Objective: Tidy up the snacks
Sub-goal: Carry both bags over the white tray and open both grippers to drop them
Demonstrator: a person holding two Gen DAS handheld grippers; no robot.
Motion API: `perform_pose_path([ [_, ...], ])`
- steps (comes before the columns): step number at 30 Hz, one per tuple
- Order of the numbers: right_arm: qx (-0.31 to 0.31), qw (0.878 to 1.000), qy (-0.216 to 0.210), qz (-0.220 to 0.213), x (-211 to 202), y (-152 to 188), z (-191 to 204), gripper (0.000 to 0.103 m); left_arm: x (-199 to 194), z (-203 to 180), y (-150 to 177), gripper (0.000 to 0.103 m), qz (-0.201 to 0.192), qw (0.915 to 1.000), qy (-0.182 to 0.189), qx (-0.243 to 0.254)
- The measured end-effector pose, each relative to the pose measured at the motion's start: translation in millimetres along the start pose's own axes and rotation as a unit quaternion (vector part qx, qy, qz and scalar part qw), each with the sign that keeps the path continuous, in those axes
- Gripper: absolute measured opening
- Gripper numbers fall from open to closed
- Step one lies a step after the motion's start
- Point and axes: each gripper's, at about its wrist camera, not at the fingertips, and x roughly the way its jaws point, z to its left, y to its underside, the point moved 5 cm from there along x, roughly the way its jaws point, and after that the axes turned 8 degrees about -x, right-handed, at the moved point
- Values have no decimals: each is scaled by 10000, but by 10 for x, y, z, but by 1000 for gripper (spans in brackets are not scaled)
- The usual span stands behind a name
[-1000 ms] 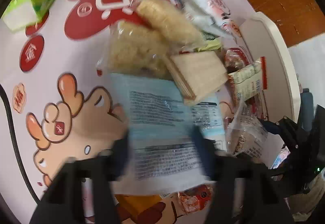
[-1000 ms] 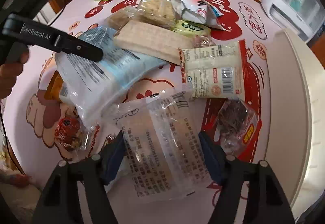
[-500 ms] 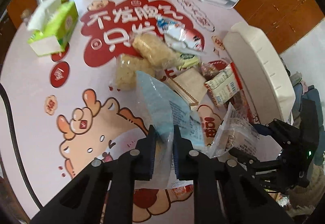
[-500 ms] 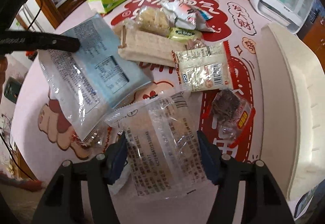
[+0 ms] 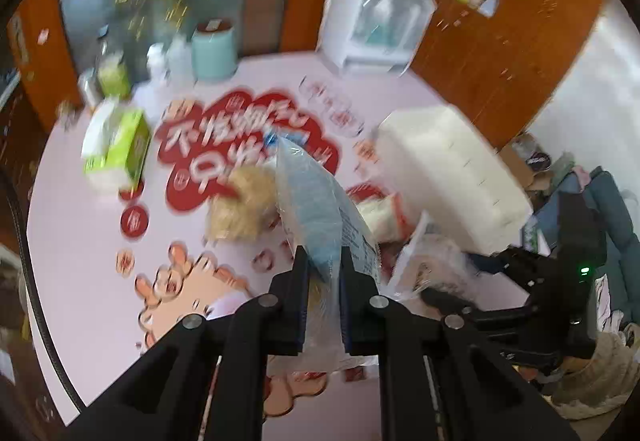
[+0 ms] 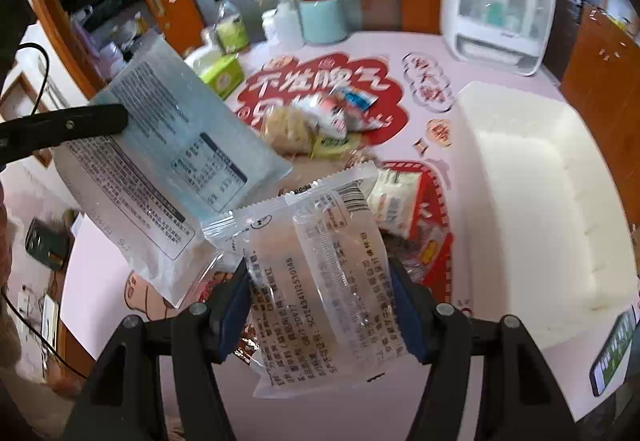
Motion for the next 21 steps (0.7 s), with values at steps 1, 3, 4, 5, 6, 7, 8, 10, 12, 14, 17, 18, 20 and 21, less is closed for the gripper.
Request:
perform_pose_path([
  [1,45,10000,17,-54,-49,-23,-38,64,-83,-121,-43,10,-135,9999,15,101],
  [3,180,9995,95,-239,-231,-34,-128,64,-190,-326,-112,10,-363,9990,26,266],
  [4,257,9991,147,-315,-305,-44,-183,64,-237,-421,-144,10,-450,9985,27,325],
  [5,310,9987,182,-369,-357,-49,-235,64,-259,-504,-173,10,-523,9979,16,376],
  [6,379,9981,221,-438,-422,-52,-298,64,-277,-599,-200,10,-598,9973,7,431],
  [7,460,9973,265,-509,-485,-52,-378,65,-296,-727,-237,10,-693,9964,-2,480],
  [8,544,9964,300,-578,-553,-50,-475,65,-309,-809,-260,10,-747,9959,-10,501],
  [10,668,9947,373,-691,-651,-46,-670,65,-316,-1058,-336,10,-952,9938,-96,560],
  [12,747,9929,517,-762,-716,-42,-905,65,-291,-1252,-395,10,-1089,9924,-162,551],
  [14,819,9916,676,-741,-751,-25,-1189,65,-201,-1507,-468,10,-1143,9921,-199,473],
  [17,913,9909,784,-604,-757,21,-1547,66,0,-1876,-552,10,-1186,9913,-364,445],
  [18,938,9906,830,-558,-752,43,-1658,66,68,-1975,-567,10,-1193,9909,-433,457],
  [20,1003,9897,914,-458,-742,98,-1920,67,265,-2219,-619,10,-1169,9907,-546,429],
  [21,1033,9893,938,-420,-740,133,-2031,67,354,-2308,-639,10,-1153,9909,-571,403],
])
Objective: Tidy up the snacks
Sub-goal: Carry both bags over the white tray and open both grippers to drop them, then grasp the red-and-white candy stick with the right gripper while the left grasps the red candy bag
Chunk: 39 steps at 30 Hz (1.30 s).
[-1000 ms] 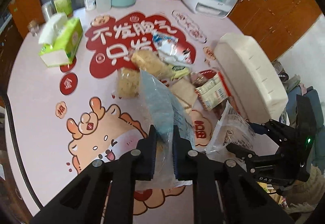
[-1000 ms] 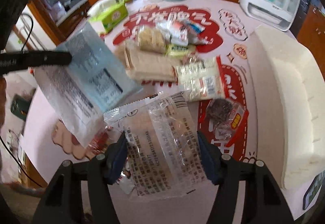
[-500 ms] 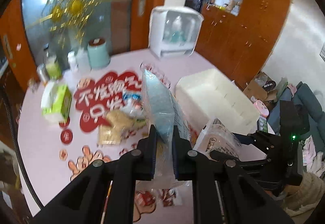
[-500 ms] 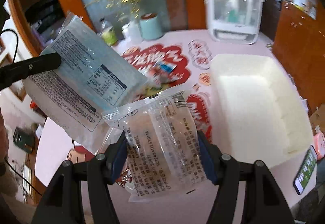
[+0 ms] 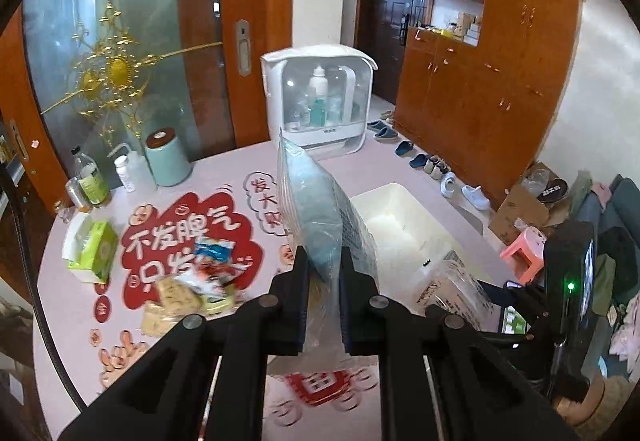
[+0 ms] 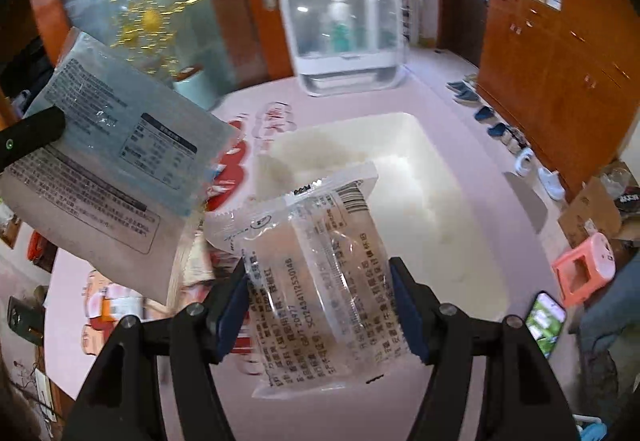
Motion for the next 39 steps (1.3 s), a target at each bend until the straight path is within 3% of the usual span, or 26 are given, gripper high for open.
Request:
perform_pose_path([
  [6,106,9996,56,260,265,-5,-546,68,541,-536,4,10,131,9988,-460,67],
  [12,272,9983,-177,487,456,30,-779,74,876,-680,83,15,460,9958,-795,48],
  [15,481,9958,-356,699,582,44,-892,75,944,-650,97,49,455,9939,-1000,46],
  [17,526,9948,-450,742,625,36,-930,75,891,-641,82,89,268,9935,-1101,62],
  [18,534,9951,-492,674,621,19,-931,75,857,-624,66,92,177,9933,-1140,51],
  [22,339,9982,-426,268,521,-109,-899,86,725,-509,39,92,21,9917,-1283,-32],
  [28,60,9990,-427,118,459,-181,-776,86,496,-178,99,92,-55,9887,-1361,-617],
  [39,-269,9986,-402,-195,227,-240,-442,86,-89,569,348,91,-389,9722,-1793,-1457],
])
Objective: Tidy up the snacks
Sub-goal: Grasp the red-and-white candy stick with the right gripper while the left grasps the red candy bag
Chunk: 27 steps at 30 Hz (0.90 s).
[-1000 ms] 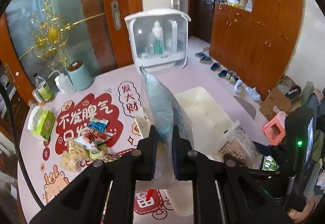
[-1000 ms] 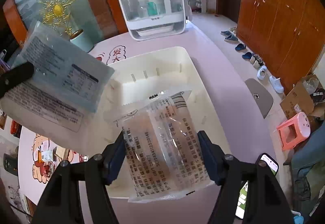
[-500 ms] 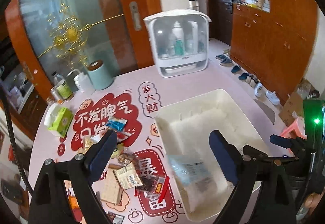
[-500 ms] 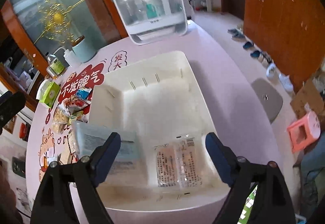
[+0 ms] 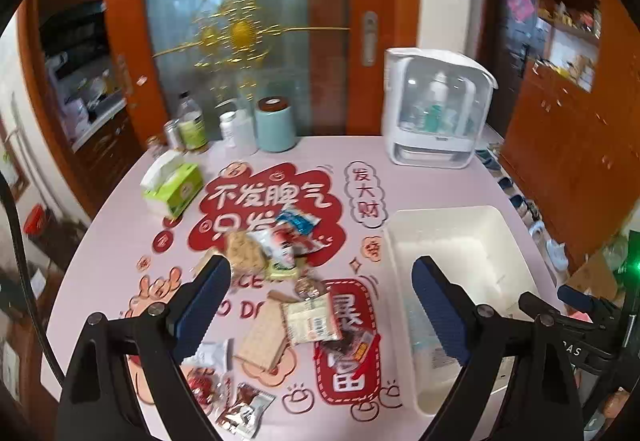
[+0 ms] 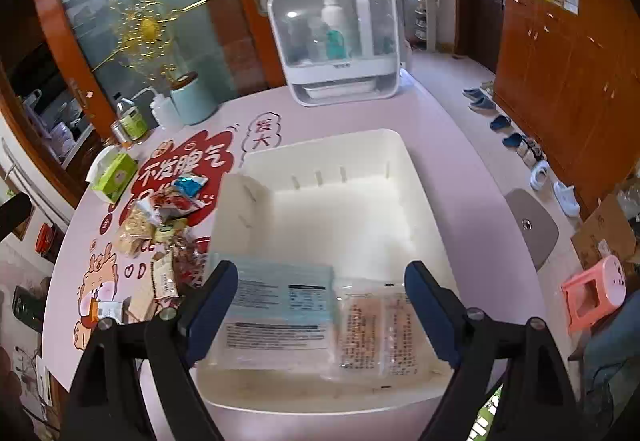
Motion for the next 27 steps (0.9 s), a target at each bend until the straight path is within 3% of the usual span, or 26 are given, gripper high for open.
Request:
perform_pose_path([
  [6,-234,9993,-163,-224,-184,-74,296,86,-196,523,-16,91,-183,9992,-258,-229],
  [14,-480,9921,-351,-1109,-600,-206,887,86,-469,1154,-106,91,-488,9975,-462,-204],
  [17,-629,9920,-484,-980,-635,-196,1165,86,-451,1387,-99,91,-395,9979,-485,-147],
  [21,-910,9917,-680,-597,-559,-98,1611,86,-333,1657,5,91,141,9997,-199,4],
  [27,-1138,9926,-410,-94,-227,187,2134,86,18,2010,339,92,746,9965,182,339],
])
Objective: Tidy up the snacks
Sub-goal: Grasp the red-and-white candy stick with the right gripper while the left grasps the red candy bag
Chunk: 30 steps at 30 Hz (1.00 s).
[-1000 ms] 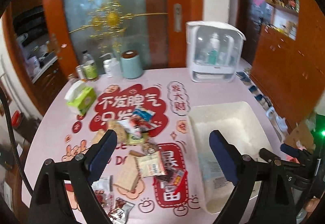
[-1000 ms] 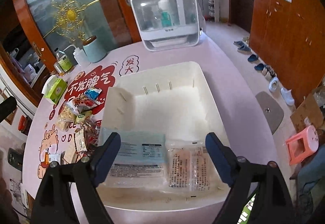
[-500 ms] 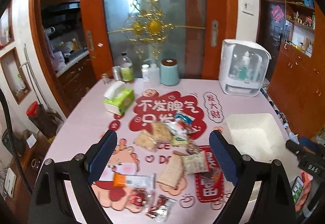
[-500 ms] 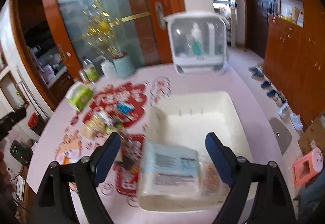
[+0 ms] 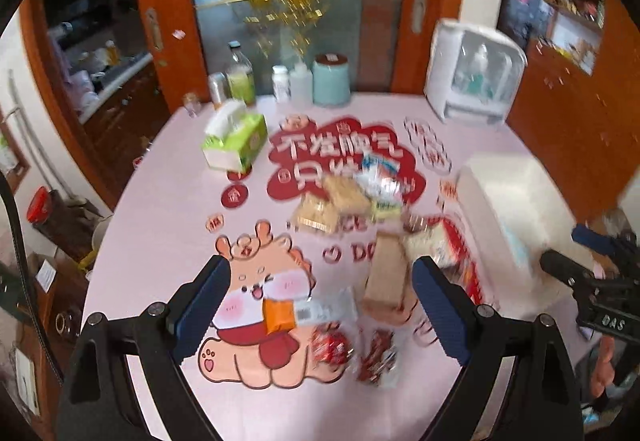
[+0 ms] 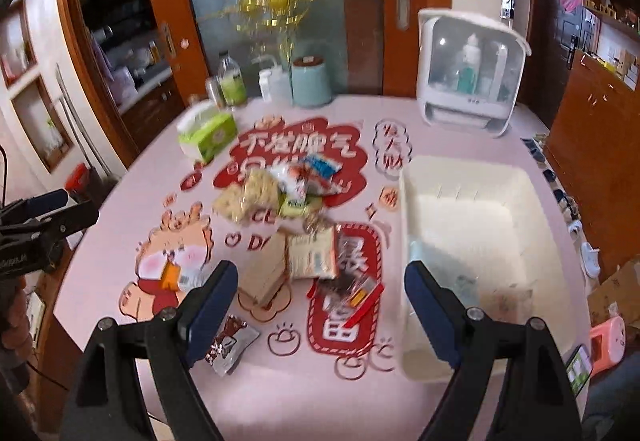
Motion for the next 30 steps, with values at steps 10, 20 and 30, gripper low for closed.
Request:
perform_pose_path([
  [10,526,9858,-528,1504,1036,734,666,69,949,94,829,89,938,9778,688,1744],
  [20,736,9719,-781,2094,1518,1098,1012,63,1549,93,1163,67,1610,9539,1098,2284],
  [30,262,9775,-482,2037,1613,1094,1160,31,1619,3,1179,67,1856,9390,1394,2536],
])
